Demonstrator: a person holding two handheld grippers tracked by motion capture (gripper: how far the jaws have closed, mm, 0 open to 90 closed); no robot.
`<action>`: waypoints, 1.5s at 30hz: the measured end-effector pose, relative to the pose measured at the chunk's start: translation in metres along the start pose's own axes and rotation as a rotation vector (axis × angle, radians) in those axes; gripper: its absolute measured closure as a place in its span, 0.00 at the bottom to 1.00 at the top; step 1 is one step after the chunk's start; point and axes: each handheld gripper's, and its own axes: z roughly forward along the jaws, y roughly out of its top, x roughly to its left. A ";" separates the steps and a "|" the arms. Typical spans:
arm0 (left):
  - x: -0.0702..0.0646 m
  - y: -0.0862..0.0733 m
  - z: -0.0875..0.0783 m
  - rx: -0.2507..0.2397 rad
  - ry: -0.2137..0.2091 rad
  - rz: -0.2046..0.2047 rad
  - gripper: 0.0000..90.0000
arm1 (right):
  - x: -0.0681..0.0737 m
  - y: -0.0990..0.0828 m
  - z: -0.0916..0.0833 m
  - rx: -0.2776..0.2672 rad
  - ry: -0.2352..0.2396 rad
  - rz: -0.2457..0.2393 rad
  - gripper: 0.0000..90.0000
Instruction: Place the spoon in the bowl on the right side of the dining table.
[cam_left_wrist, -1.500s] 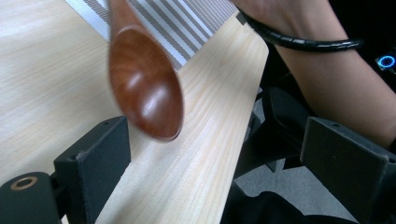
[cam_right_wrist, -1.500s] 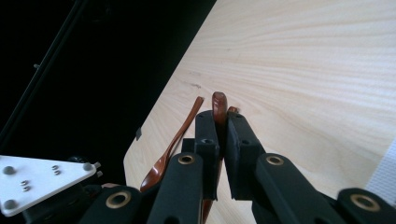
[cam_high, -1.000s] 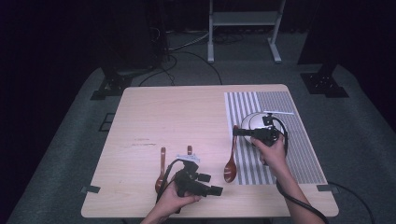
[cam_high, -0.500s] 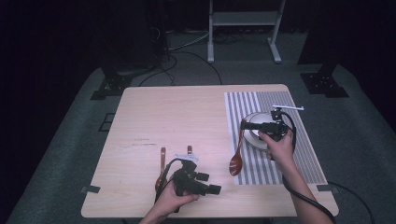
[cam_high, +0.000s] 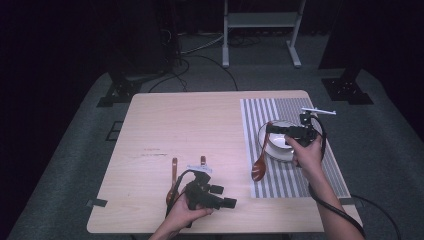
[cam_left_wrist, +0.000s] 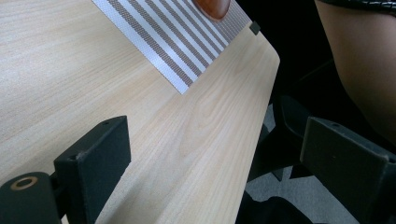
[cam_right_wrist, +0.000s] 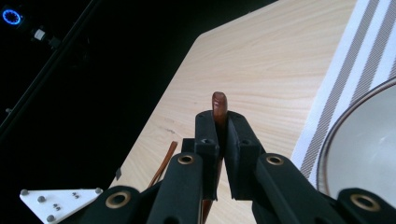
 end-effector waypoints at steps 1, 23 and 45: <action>0.000 0.000 0.000 0.002 0.001 0.002 0.08 | -0.001 0.003 -0.004 -0.012 -0.007 0.005 0.93; 0.001 0.000 -0.001 -0.002 0.004 0.002 0.08 | -0.009 0.031 -0.037 -0.117 -0.095 0.047 0.93; 0.001 0.001 -0.003 -0.010 0.005 0.001 0.08 | -0.018 0.048 -0.056 -0.187 -0.173 0.077 0.93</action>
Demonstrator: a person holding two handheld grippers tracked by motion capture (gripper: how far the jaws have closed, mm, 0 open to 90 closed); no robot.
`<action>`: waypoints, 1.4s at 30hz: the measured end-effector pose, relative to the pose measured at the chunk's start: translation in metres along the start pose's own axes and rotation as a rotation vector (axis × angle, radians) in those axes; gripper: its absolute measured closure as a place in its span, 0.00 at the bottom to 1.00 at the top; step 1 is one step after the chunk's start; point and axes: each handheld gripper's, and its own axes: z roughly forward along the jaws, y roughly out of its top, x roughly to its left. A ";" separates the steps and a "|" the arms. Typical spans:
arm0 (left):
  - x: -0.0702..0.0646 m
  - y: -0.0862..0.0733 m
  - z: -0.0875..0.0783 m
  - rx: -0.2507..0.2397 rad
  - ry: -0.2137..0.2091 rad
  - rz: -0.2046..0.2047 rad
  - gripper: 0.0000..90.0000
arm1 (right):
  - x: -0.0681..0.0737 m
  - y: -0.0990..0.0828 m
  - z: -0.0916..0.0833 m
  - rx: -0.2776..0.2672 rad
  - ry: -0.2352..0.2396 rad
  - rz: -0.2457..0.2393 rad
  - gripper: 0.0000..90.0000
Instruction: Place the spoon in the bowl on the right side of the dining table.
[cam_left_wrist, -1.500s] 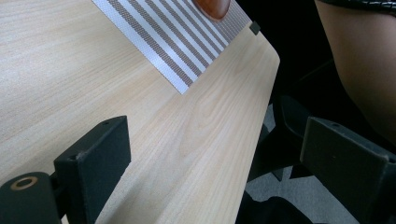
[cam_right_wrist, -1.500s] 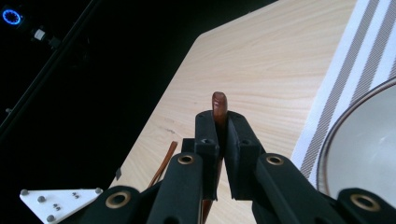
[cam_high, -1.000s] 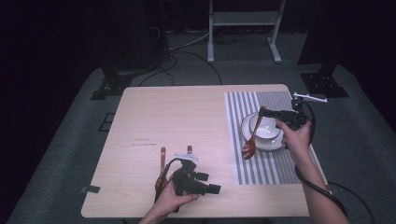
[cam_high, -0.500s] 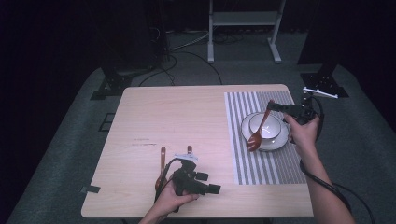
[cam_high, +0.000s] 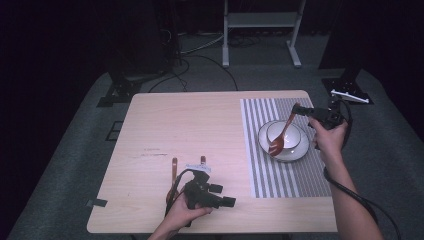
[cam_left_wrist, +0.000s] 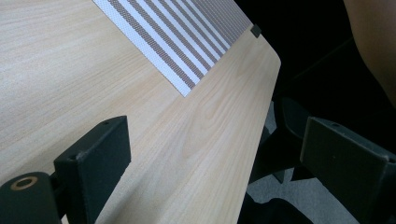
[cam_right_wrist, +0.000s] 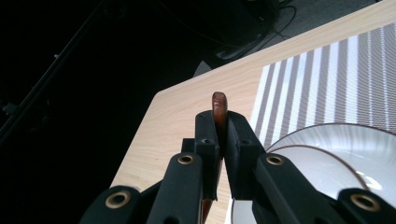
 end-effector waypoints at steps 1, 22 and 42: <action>0.000 0.000 0.000 0.001 0.001 -0.001 0.08 | -0.001 0.000 0.000 -0.004 -0.003 0.001 0.93; 0.000 0.000 0.000 -0.003 0.002 0.000 0.08 | -0.025 0.009 -0.012 -0.087 -0.082 0.063 0.93; 0.000 0.000 0.000 -0.002 -0.001 0.001 0.08 | -0.045 0.009 -0.016 -0.142 -0.144 0.116 0.93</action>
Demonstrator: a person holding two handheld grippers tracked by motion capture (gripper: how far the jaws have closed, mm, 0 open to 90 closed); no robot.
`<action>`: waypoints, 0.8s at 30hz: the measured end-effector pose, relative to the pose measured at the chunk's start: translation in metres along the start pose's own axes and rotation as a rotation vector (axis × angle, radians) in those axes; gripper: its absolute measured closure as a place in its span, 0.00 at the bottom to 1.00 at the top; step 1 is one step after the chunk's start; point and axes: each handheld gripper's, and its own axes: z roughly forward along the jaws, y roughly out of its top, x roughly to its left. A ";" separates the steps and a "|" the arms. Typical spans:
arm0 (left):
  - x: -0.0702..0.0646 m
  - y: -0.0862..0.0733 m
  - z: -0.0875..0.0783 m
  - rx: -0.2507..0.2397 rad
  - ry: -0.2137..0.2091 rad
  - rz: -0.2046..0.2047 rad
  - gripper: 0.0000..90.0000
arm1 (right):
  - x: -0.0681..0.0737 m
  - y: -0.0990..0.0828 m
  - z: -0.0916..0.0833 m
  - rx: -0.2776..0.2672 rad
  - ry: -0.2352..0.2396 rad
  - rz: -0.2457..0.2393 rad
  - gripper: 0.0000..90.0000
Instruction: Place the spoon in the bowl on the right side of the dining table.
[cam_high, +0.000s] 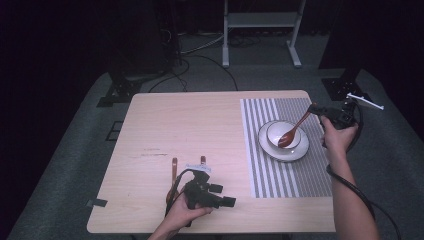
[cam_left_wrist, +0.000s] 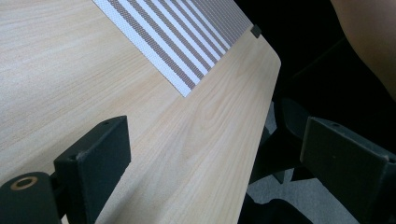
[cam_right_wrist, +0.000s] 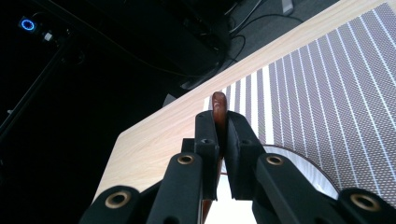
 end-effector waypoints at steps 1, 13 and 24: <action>0.000 0.000 0.000 0.002 0.000 0.001 0.08 | -0.001 0.000 0.000 -0.003 -0.002 -0.001 0.93; 0.000 0.000 0.000 0.003 0.001 0.002 0.08 | -0.007 -0.003 -0.001 -0.023 -0.023 0.007 0.93; 0.000 0.000 0.000 0.005 0.001 0.001 0.08 | -0.010 -0.009 0.002 -0.008 -0.046 -0.013 0.93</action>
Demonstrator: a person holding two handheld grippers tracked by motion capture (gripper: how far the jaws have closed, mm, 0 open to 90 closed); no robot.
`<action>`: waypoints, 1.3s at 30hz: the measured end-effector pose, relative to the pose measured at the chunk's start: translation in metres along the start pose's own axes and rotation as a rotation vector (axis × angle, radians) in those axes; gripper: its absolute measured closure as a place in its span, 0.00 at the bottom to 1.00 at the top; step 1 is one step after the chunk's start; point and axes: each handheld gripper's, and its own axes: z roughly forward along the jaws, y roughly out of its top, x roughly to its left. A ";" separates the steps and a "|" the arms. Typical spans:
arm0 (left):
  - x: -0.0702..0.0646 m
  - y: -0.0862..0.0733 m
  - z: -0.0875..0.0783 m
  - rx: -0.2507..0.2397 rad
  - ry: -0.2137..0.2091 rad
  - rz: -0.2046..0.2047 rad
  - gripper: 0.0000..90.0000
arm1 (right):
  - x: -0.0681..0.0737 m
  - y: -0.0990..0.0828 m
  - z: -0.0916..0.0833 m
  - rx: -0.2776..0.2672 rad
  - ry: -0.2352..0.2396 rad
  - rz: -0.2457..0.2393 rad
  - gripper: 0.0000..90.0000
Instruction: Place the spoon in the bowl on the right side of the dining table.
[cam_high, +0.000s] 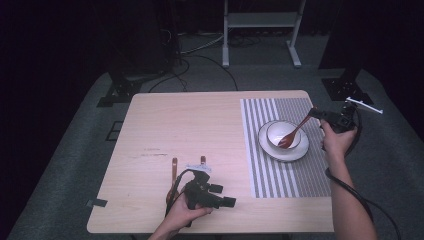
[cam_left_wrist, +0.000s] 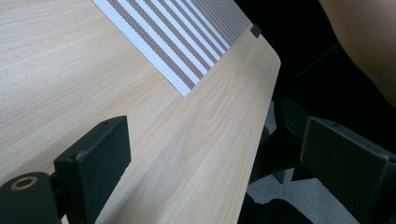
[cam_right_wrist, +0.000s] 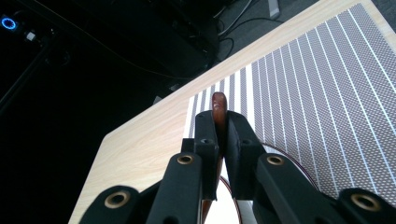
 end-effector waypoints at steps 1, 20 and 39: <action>0.000 0.000 0.000 0.000 0.000 0.000 0.08 | -0.001 -0.001 0.000 0.002 -0.001 -0.001 0.93; 0.001 0.001 0.001 0.001 -0.002 -0.005 0.08 | -0.012 -0.008 0.003 0.045 0.006 0.012 0.84; 0.002 0.001 0.002 0.005 -0.002 -0.005 0.08 | -0.023 -0.015 -0.006 0.061 0.032 0.019 0.70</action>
